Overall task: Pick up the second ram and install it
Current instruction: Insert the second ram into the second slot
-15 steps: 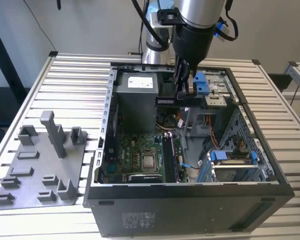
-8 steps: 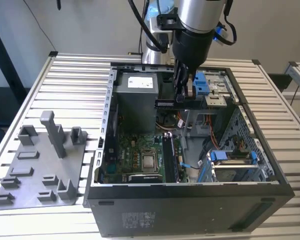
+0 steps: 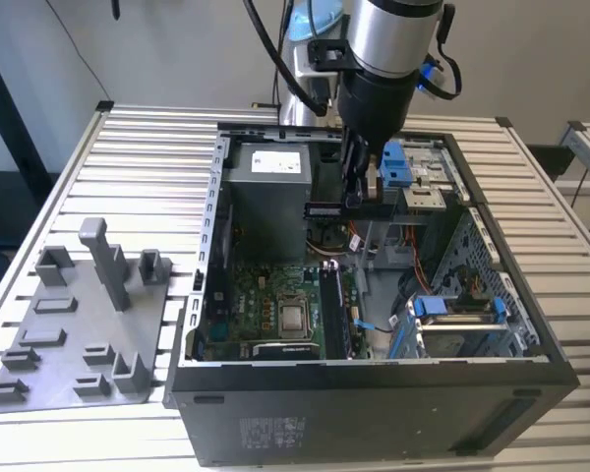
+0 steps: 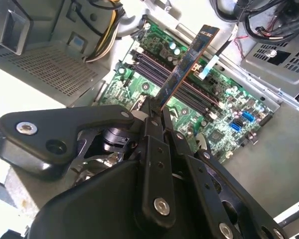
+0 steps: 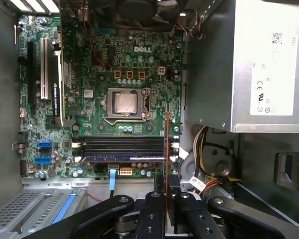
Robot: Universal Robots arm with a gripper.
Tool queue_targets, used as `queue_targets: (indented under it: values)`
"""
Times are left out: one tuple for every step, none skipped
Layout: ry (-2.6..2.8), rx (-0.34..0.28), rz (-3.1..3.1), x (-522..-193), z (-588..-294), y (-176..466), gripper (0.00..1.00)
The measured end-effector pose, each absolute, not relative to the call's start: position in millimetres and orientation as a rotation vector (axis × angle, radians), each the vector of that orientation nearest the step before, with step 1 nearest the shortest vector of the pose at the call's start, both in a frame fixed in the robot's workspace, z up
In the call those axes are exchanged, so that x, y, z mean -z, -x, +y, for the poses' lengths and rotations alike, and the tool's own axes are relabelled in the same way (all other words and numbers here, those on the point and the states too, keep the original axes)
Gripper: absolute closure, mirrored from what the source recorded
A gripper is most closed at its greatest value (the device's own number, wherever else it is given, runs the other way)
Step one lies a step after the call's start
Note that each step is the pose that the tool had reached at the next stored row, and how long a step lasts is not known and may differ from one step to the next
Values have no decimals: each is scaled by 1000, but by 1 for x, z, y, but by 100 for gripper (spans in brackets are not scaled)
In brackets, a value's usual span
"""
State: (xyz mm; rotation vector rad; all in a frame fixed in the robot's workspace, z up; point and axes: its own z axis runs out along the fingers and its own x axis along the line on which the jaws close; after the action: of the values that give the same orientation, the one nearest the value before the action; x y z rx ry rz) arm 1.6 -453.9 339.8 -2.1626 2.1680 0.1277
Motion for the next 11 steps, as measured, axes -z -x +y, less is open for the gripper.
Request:
queue_targets:
  values:
    - [2163, -128, 2168, -339, -454, -2, 86]
    - [2163, -128, 2168, -337, -454, -2, 86]
    - [2163, -128, 2168, -336, -454, -2, 86]
    - [2163, -128, 2168, -335, -454, -2, 86]
    - [2163, -127, 2168, -334, -454, -2, 86]
    - [2163, -127, 2168, -333, -454, -2, 86]
    - [2163, -127, 2168, -332, -454, -2, 86]
    - [2163, -127, 2168, -332, -454, -2, 86]
    - [2163, -127, 2168, -332, -454, -2, 86]
    - [2163, -127, 2168, -332, -454, -2, 86]
    - [2163, -127, 2168, -332, -454, -2, 86]
